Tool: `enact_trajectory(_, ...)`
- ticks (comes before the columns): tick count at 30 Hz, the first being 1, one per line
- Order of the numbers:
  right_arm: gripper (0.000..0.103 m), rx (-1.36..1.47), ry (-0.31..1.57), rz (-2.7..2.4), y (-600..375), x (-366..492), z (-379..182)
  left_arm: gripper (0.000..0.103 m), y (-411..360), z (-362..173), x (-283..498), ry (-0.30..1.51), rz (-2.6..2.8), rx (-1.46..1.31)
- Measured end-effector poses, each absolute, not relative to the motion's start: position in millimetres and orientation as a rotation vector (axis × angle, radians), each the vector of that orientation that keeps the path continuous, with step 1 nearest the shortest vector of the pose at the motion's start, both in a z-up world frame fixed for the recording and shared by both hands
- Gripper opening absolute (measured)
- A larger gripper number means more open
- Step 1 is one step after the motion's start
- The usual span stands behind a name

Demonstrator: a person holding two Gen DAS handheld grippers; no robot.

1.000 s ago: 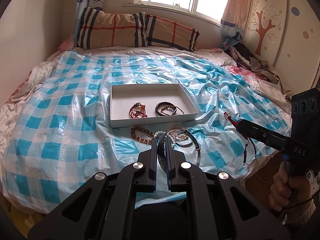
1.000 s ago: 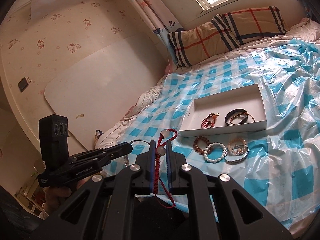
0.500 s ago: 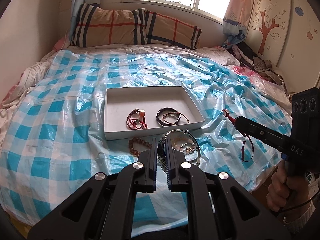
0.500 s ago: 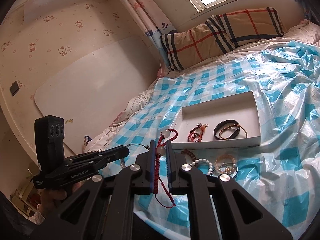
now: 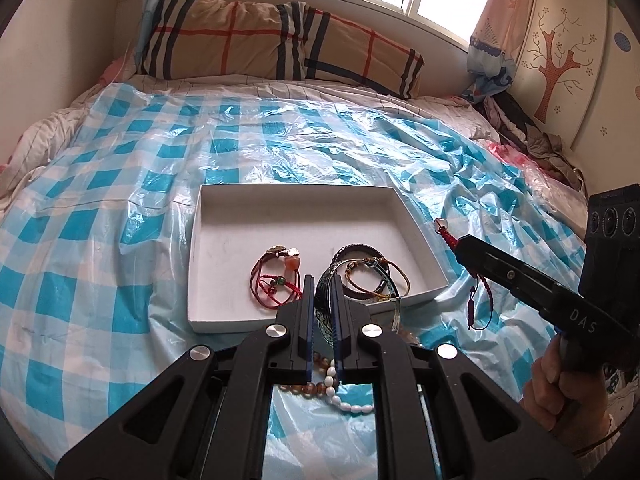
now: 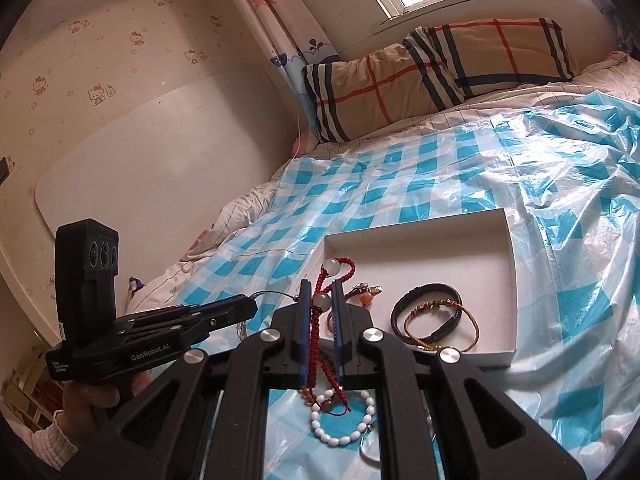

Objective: Organize jewelry
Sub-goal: 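Lower both held bracelets into the white box and open both tools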

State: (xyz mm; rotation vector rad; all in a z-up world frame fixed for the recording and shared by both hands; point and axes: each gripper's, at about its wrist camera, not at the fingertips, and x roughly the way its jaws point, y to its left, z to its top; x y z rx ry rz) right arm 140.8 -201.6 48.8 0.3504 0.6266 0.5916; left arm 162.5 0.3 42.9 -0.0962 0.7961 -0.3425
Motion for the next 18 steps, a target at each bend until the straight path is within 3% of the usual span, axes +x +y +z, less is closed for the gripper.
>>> enact_trajectory(9, 0.011, 0.286, 0.64, 0.561, -190.5, 189.4, 26.4, 0.007, -1.5, 12.2, 214.0, 0.811, -0.317, -0.131)
enact_trajectory(10, 0.012, 0.278, 0.654, 0.553, -188.6, 195.2, 21.7, 0.008, -1.8, 6.7, 219.8, 0.82, -0.308, -0.135)
enact_trajectory(12, 0.029, 0.282, 0.677, 0.537, -188.6, 203.8, 12.1, 0.008, -2.3, -5.4, 233.1, 0.851, -0.292, -0.137)
enact_trajectory(18, 0.029, 0.312, 0.692, 0.533, -199.8, 196.4, 6.3, 0.011, 2.1, -15.8, 232.4, 0.866, -0.274, -0.123)
